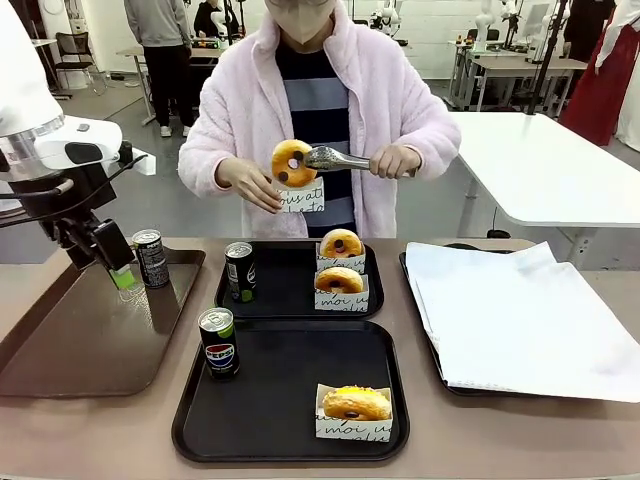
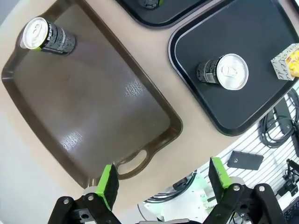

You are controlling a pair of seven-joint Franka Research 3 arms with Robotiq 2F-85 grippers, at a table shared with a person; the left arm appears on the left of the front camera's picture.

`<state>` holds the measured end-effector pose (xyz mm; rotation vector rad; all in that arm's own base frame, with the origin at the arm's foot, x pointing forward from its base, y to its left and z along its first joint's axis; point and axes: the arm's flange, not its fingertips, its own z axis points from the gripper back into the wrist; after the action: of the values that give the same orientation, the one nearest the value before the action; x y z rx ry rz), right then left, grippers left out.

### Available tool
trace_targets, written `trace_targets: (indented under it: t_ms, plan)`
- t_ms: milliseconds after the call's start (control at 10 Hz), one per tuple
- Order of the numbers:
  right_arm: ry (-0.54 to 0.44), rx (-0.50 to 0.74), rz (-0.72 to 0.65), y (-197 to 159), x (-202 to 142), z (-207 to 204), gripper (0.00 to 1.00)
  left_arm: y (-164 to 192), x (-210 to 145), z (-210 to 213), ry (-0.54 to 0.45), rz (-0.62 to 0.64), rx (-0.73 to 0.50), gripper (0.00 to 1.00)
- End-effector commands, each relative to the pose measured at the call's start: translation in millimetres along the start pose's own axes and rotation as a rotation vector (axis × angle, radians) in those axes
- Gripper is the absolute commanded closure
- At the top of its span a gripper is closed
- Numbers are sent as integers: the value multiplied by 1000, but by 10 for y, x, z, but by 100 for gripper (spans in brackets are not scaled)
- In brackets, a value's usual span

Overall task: Set up donuts and drinks on trays.
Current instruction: Pick up one Pepsi coke from the Handle tray and place it on the Flat Tray without a Pepsi coke.

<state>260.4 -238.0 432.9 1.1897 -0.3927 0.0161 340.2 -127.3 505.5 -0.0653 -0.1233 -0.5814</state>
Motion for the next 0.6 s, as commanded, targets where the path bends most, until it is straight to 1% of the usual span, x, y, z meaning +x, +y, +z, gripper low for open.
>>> trace_targets:
  t_ms: [0,500]
  plan:
    - [-6,13,15,4,6,14,0,-108,2,42,-10,-37,1,0]
    - [-6,13,15,4,6,14,0,-99,14,29,-6,-25,7,0]
